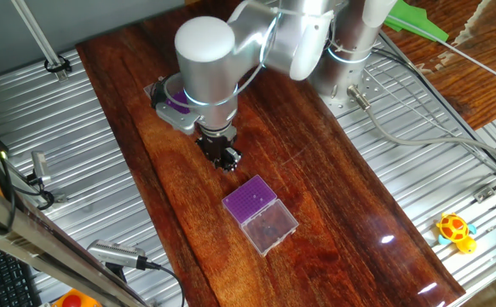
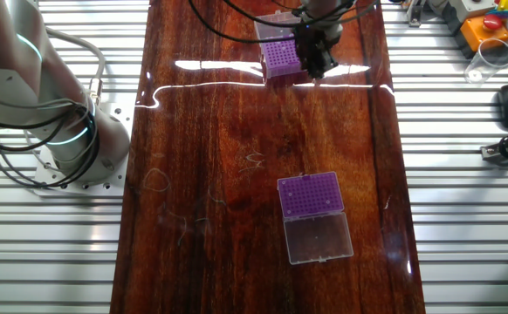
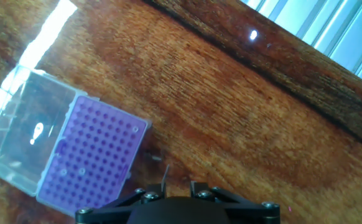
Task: Transfer all small pipette tips from one holder to another
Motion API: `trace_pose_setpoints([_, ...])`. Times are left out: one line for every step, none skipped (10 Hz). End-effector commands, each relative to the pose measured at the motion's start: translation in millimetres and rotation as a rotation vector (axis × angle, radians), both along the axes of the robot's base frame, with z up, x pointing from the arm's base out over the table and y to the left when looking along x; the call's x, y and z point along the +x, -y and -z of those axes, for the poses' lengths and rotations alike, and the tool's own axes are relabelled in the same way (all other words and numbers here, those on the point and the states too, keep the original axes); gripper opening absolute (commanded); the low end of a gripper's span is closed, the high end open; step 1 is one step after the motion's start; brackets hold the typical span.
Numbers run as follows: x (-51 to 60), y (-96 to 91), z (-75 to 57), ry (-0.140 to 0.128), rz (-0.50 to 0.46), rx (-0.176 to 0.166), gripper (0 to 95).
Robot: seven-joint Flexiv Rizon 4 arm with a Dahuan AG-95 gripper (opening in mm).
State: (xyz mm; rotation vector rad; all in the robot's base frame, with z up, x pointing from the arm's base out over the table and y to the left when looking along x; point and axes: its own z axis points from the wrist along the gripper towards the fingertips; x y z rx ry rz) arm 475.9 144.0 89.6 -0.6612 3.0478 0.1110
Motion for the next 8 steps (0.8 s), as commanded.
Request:
trace_pose_setpoints([0.9, -0.7, 0.6, -0.007, 0.033, 0.006, 19.0])
trace_pose_setpoints([0.9, -0.7, 0.6, -0.008, 0.035, 0.005, 19.0])
trace_pose_setpoints([0.9, -0.7, 0.6, -0.01, 0.043, -0.001, 19.0])
trace_pose_setpoints([0.9, -0.7, 0.6, -0.01, 0.056, -0.004, 19.0])
trace_pose_setpoints([0.7, 0.3, 0.5, 0.0, 0.063, 0.001, 19.0])
trace_pose_setpoints([-0.4, 5.5, -0.3, 0.007, 0.067, 0.006, 0.0])
trace_pose_setpoints([-0.1, 15.7, -1.7, 0.004, 0.047, 0.005, 0.0])
trace_pose_setpoints([3.3, 39.1, -3.5, -0.007, 0.002, -0.001, 0.0])
